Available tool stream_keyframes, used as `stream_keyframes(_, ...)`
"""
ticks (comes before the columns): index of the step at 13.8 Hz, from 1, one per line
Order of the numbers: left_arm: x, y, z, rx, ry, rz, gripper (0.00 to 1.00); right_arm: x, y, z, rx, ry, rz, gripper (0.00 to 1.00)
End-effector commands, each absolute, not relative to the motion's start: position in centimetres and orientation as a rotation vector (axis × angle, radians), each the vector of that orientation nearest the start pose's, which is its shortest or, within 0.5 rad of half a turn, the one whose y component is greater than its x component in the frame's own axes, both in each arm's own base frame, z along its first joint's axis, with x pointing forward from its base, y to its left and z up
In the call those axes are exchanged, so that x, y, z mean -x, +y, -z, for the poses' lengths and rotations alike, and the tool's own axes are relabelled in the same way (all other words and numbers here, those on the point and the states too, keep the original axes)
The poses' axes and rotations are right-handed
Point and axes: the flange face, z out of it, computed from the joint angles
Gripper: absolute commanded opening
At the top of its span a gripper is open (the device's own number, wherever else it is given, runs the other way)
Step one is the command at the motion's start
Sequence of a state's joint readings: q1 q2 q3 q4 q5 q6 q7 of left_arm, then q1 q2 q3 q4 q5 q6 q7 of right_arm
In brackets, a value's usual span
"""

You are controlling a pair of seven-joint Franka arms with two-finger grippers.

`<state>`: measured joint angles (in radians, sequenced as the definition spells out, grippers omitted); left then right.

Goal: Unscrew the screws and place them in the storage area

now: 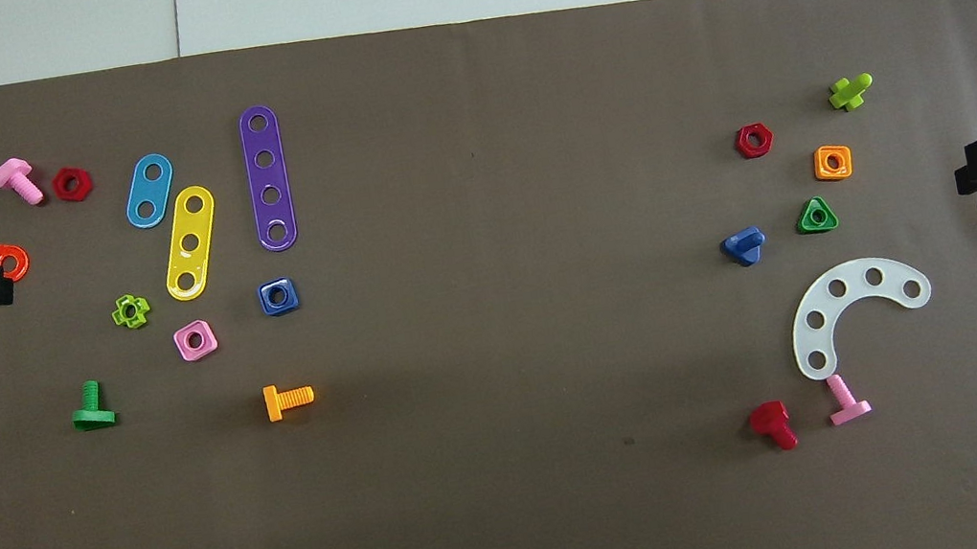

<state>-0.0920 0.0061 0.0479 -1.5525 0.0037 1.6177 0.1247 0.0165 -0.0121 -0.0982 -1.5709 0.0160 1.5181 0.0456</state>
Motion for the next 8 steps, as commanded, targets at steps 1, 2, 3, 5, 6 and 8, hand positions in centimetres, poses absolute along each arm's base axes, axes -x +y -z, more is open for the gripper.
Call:
stream_keyframes(1, -55.2, -2.2, -63.6, 3.133, 0.274, 0.087, 1.0, -53.7, -4.7, -63.3, 3.129, 0.177, -0.067, 1.0)
stream_keyframes(2, -55.2, -2.2, -63.6, 3.133, 0.272, 0.087, 1.0, -53.5, -4.6, -63.4, 3.129, 0.177, -0.084, 1.0)
stream_keyframes(3, -55.2, -2.2, -63.6, 3.133, 0.274, 0.087, 1.0, -53.4, -4.5, -63.4, 3.128, 0.175, -0.091, 1.0)
stream_keyframes(5, -55.2, -2.2, -63.6, 3.133, 0.272, 0.087, 1.0, -53.5, -4.6, -63.4, 3.158, 0.16, -0.091, 1.0)
stream_keyframes(6, -55.2, -2.2, -63.6, 3.133, 0.272, 0.087, 1.0, -53.6, -3.9, -63.4, 3.171, 0.137, -0.079, 1.0)
stream_keyframes(8, -55.2, -2.2, -63.6, 3.133, 0.272, 0.087, 1.0, -53.8, -2.9, -63.6, 3.195, 0.105, -0.053, 1.0)
